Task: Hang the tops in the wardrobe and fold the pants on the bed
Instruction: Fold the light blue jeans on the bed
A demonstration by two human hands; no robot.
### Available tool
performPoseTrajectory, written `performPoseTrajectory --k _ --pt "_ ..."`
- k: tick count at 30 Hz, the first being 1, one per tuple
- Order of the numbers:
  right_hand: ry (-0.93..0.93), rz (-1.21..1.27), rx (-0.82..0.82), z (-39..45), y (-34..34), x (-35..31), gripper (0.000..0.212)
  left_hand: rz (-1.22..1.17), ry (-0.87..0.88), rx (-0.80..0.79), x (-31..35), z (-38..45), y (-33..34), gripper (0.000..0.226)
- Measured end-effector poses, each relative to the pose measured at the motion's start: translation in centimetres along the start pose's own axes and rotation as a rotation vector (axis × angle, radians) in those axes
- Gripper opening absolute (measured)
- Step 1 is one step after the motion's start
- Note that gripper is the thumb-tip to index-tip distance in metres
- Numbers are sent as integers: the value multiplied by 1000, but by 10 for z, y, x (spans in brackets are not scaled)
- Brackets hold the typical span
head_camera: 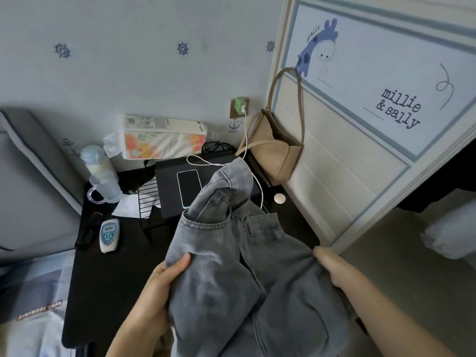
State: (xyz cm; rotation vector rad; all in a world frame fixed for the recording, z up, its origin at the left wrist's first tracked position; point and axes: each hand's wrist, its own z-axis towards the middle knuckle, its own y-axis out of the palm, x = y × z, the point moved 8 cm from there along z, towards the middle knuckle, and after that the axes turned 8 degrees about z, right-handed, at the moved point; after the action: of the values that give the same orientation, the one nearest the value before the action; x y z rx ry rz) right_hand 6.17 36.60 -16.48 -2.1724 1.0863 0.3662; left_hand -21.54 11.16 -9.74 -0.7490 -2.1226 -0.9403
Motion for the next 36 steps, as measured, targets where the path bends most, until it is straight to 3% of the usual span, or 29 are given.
performPoseTrajectory --k 4,7,9,12,13,16,18,21,26,30,33,36 --pt "-78 41 104 -11 -20 -24 37 30 3 -8 3 -7 -5 43" --pt "-83 115 48 -27 -23 -36 15 61 20 -26 5 -14 -8 47" --pt "-114 170 -27 -39 -23 -45 22 109 50 -6 10 -18 -12 42" --pt "-12 227 -216 -60 -16 -40 63 191 80 42 19 -27 -19 39" --pt "35 214 -298 -69 -12 -34 68 226 84 68 23 -30 -19 36" --pt "56 143 -541 -96 4 -20 57 437 92 249 29 -39 -26 33" --pt "-10 169 -602 -107 9 -22 49 517 108 403 31 -46 -33 29" --pt "-182 246 -528 -116 3 -31 43 503 159 559 28 -63 -45 32" --pt "-499 204 -403 -138 -9 -37 69 444 204 742 12 -111 -61 41" --pt "-633 170 -405 -167 -14 -25 42 442 217 874 -12 -163 -64 51" --pt "-636 195 -480 -187 -19 -6 24 394 243 964 -34 -206 -63 51" --pt "-578 246 -561 -206 -21 23 29 306 281 1027 -62 -252 -57 35"
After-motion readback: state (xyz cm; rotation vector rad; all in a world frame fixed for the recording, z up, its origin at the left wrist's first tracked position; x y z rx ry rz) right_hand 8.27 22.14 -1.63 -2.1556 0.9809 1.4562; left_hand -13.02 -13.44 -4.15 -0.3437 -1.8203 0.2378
